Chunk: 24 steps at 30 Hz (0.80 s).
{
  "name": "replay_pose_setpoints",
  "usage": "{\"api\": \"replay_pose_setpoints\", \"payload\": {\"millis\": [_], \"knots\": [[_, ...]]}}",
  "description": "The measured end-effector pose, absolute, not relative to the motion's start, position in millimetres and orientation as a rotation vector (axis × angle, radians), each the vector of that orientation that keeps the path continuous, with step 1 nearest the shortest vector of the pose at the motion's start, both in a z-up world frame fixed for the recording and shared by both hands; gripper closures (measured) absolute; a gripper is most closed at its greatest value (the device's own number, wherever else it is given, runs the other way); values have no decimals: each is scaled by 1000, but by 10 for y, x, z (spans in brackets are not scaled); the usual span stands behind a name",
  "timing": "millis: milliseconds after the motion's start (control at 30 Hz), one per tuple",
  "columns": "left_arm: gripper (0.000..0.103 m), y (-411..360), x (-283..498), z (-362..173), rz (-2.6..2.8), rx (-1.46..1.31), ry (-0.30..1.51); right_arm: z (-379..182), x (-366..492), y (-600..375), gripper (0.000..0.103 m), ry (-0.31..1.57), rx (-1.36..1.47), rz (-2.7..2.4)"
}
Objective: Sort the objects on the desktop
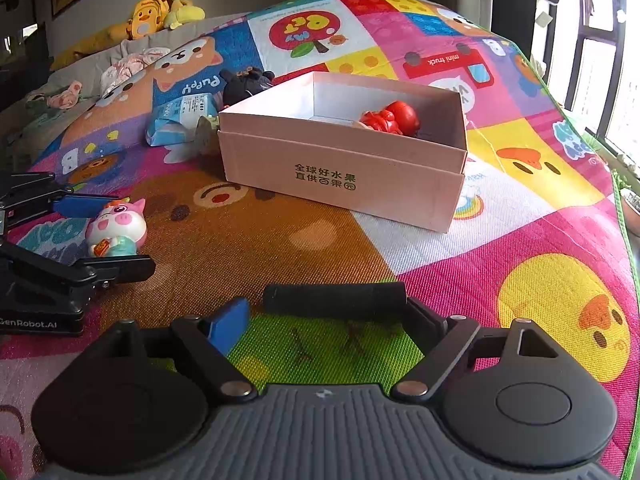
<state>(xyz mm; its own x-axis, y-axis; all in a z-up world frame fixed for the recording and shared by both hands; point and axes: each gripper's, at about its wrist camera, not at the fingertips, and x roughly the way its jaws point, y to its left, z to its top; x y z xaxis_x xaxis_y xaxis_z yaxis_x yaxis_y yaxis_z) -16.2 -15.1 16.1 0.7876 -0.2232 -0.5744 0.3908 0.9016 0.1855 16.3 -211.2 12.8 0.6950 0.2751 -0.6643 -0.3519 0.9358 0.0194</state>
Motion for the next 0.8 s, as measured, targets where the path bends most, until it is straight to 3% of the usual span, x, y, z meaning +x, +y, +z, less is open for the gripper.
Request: {"api": "replay_pose_setpoints", "payload": {"millis": [100, 300, 500, 567, 600, 633, 800], "knots": [[31, -162, -161, 186, -321, 300, 575, 148, 207, -2091, 28, 717, -122, 347], [31, -162, -189, 400, -312, 320, 521, 515, 61, -2337, 28, 613, -77, 368], [29, -451, 188, 860, -327, 371, 344, 1043, -37, -2670, 28, 448, -63, 290], [23, -540, 451, 1006, -300, 328, 293, 1131, -8, -2706, 28, 418, -69, 270], [10, -557, 580, 1052, -285, 301, 285, 1160, 14, -2711, 28, 409, -73, 262], [5, -551, 682, 1075, -286, 276, 291, 1191, 44, -2713, 28, 401, -77, 257], [5, -295, 730, 905, -290, 169, 375, 1231, 238, -2651, 28, 396, -89, 280]]}}
